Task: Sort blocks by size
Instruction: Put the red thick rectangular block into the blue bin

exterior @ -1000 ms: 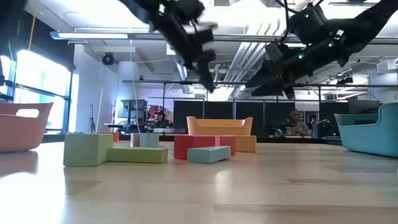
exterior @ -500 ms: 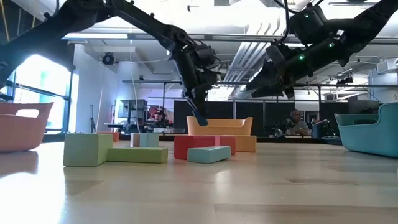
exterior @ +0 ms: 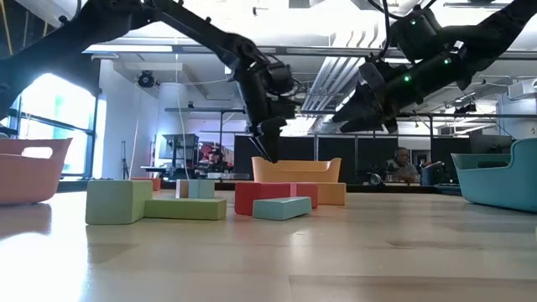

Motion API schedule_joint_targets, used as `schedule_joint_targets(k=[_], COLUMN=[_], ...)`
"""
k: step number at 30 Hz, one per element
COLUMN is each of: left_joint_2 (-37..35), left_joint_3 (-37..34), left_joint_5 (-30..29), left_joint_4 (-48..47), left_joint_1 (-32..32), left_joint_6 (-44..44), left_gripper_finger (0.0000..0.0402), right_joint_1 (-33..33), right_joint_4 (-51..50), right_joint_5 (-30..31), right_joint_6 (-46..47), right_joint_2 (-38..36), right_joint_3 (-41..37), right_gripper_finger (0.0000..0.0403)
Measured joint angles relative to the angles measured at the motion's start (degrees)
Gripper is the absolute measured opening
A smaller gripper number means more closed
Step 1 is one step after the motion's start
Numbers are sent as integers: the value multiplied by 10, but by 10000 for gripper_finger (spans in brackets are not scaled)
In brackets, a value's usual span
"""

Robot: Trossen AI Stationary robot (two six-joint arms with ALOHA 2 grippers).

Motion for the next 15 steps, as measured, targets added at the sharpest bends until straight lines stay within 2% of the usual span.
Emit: schedule_joint_targets(k=[5, 9, 12, 15], left_joint_2=[-7, -49, -103, -175], left_joint_3=[0, -13, -72, -184], left_joint_5=[-79, -83, -77, -61], left_joint_4=[-25, -2, 49, 154], left_joint_1=[-54, -99, -126, -151], left_joint_6=[-19, -13, -23, -43], left_gripper_finger=[136, 117, 101, 87], right_joint_1=[0, 14, 41, 80], right_joint_4=[-11, -34, -40, -39], right_joint_5=[-1, -1, -1, 4], right_joint_6=[2, 2, -2, -23], right_joint_2=[0, 0, 0, 0], right_joint_3=[0, 0, 0, 0], right_gripper_finger=[226, 226, 226, 226])
